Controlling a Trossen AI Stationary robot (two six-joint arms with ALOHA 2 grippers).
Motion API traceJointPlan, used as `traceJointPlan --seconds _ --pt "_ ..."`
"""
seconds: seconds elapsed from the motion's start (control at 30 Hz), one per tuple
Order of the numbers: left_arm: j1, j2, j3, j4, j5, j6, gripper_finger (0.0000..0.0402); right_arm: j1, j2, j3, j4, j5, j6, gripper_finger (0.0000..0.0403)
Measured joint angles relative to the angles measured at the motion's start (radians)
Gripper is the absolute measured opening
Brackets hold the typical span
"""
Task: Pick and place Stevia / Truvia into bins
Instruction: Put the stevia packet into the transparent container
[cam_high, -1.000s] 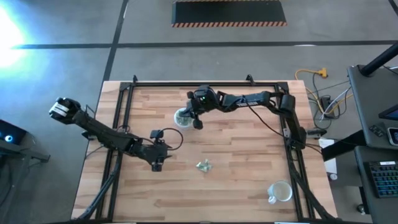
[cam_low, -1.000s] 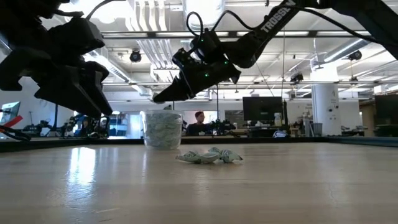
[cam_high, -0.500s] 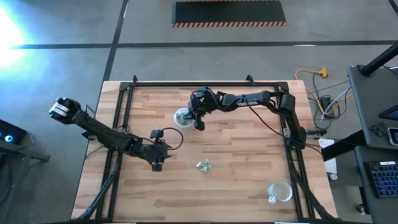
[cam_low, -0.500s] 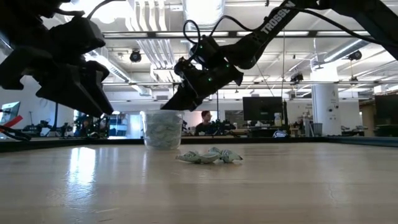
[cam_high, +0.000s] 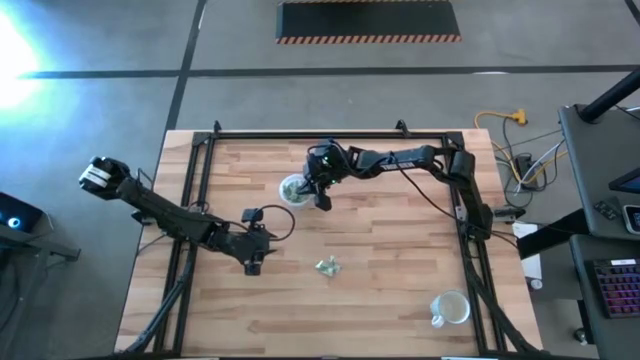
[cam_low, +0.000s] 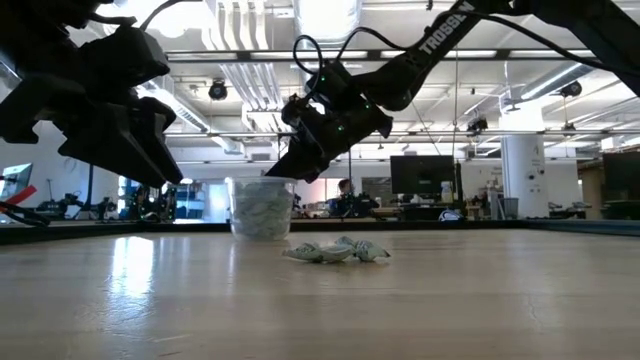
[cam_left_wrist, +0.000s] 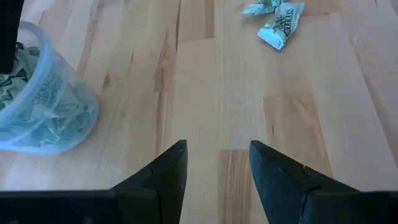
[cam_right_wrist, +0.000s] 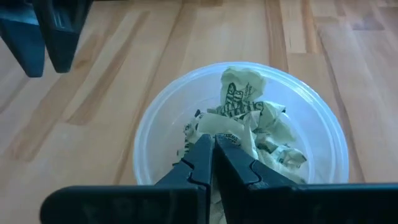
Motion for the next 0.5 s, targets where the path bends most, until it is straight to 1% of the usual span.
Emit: traceJointPlan --seconds 0.17,0.23,0.33,0.5 --pt "0.000 0.000 0.000 0.001 0.000 0.000 0.0157 0.000 0.000 0.010 -0.001 -0.003 -0.004 0.0010" --pt "0.000 0.000 0.000 0.001 0.000 0.000 0.0157 0.000 0.000 0.015 0.000 -0.004 -0.011 0.0017" --pt "0.000 0.000 0.000 0.001 0.000 0.000 0.0157 0.000 0.000 0.019 0.000 -0.018 -0.012 0.0042" --pt "0.000 0.000 0.000 0.001 0.000 0.000 0.0157 0.001 0.000 0.028 0.000 -0.059 -0.015 0.0101"
